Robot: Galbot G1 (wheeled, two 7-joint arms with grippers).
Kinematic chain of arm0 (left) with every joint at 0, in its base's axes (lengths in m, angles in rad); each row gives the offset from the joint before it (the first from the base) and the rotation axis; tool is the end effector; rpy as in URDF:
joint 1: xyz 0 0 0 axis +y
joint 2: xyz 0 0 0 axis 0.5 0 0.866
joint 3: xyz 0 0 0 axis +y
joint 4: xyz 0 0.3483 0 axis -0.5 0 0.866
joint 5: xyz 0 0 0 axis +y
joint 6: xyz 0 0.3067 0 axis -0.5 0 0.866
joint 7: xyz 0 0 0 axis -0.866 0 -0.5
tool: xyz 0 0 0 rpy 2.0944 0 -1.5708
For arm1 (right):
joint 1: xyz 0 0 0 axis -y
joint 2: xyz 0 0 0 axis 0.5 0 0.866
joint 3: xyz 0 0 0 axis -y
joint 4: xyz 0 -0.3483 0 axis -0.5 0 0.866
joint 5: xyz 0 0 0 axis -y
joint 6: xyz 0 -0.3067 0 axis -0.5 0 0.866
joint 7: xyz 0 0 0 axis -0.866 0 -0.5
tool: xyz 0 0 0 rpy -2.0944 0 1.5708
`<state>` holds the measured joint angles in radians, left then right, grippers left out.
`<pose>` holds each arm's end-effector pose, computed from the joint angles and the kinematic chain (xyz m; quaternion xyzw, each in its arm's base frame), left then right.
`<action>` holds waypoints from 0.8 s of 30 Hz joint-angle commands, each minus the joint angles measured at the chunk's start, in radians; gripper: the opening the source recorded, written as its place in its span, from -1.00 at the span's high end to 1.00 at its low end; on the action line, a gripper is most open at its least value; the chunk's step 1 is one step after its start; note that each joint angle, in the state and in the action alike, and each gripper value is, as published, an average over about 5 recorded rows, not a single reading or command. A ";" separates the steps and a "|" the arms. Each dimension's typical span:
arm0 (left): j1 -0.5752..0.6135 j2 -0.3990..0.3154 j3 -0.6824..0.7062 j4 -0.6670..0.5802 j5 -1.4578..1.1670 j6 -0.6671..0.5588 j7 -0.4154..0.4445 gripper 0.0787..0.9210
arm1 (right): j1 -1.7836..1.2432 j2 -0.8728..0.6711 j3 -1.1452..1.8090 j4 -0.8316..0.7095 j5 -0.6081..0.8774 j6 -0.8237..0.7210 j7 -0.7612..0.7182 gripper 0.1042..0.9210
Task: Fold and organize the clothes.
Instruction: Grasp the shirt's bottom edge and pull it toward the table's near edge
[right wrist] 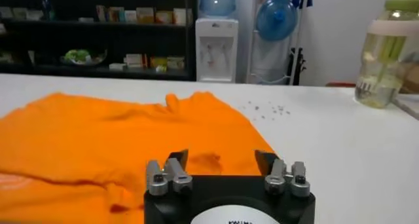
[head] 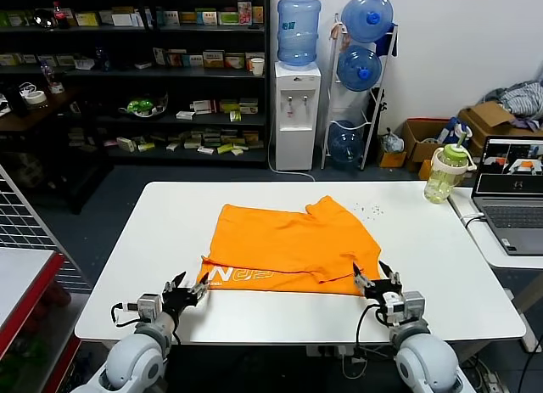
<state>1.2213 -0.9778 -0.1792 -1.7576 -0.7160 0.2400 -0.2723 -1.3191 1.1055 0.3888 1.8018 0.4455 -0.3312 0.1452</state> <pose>0.2277 0.0784 -0.3431 -0.0628 -0.9683 0.0378 0.2387 0.2134 -0.0889 -0.3362 0.0400 -0.9738 0.0216 0.2229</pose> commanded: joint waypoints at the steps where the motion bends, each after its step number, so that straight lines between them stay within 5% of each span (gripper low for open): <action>1: 0.064 -0.050 -0.022 -0.002 0.036 -0.002 0.023 -0.69 | -0.050 -0.021 0.039 -0.029 0.017 -0.039 -0.033 -0.74; 16: -0.009 -0.074 0.009 0.051 0.037 -0.005 0.023 -0.77 | -0.005 -0.010 0.019 -0.061 0.071 -0.087 -0.026 -0.76; 24: -0.006 -0.071 0.017 0.045 0.041 -0.008 0.020 -0.44 | -0.010 -0.010 0.018 -0.049 0.081 -0.076 -0.021 -0.32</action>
<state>1.2182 -1.0415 -0.1608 -1.7180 -0.6784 0.2322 -0.2552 -1.3270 1.0975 0.4032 1.7533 0.5135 -0.4028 0.1253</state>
